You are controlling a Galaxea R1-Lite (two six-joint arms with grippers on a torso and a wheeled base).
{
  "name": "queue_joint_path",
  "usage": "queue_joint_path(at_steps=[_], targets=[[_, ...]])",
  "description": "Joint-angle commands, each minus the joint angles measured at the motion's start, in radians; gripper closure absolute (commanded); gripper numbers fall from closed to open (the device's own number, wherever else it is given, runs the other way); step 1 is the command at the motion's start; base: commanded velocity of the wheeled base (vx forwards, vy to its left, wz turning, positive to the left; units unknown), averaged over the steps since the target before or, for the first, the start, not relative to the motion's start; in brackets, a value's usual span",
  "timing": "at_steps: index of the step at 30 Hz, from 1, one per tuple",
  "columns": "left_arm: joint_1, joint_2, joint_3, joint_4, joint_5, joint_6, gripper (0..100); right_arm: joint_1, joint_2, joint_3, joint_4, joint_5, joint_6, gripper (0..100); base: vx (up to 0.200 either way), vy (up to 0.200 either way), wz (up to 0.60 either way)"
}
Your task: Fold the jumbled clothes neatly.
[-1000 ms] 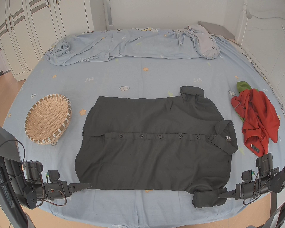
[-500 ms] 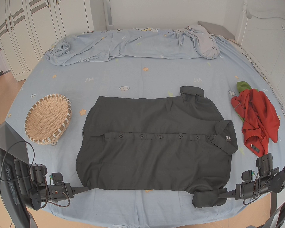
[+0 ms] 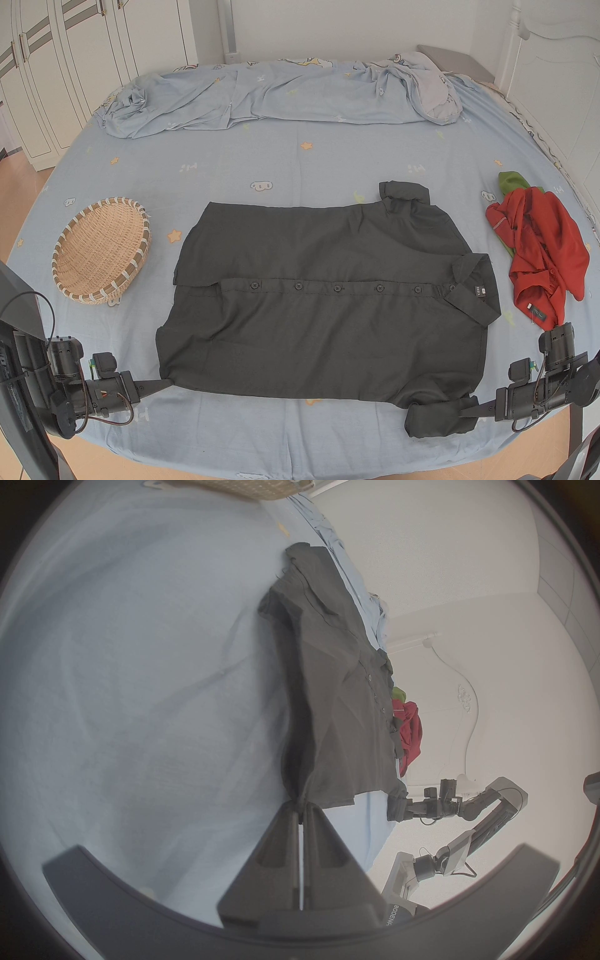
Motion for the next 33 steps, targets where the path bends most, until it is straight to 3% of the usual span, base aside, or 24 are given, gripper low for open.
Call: queue_joint_path(at_steps=[1,11,20,29,33], targets=[[0.000,-0.059,0.017,0.000,-0.001,-0.012,100,0.000,0.002,0.000,0.000,0.000,0.000,100,0.000,0.000,0.00],[-0.022,-0.084,0.017,0.003,-0.003,-0.016,100,0.000,-0.010,0.002,0.000,0.002,-0.001,100,0.000,0.000,0.00],[-0.079,-0.133,0.017,-0.011,-0.020,-0.015,100,-0.010,-0.147,-0.012,-0.022,0.071,0.013,100,0.000,0.000,0.00],[-0.082,-0.136,-0.011,-0.054,-0.020,-0.024,100,-0.015,-0.217,-0.116,-0.019,0.080,0.154,100,0.000,0.000,0.00],[-0.082,-0.144,-0.045,-0.055,-0.020,-0.079,100,-0.015,-0.220,-0.167,-0.020,0.115,0.217,100,0.000,0.000,0.00]])
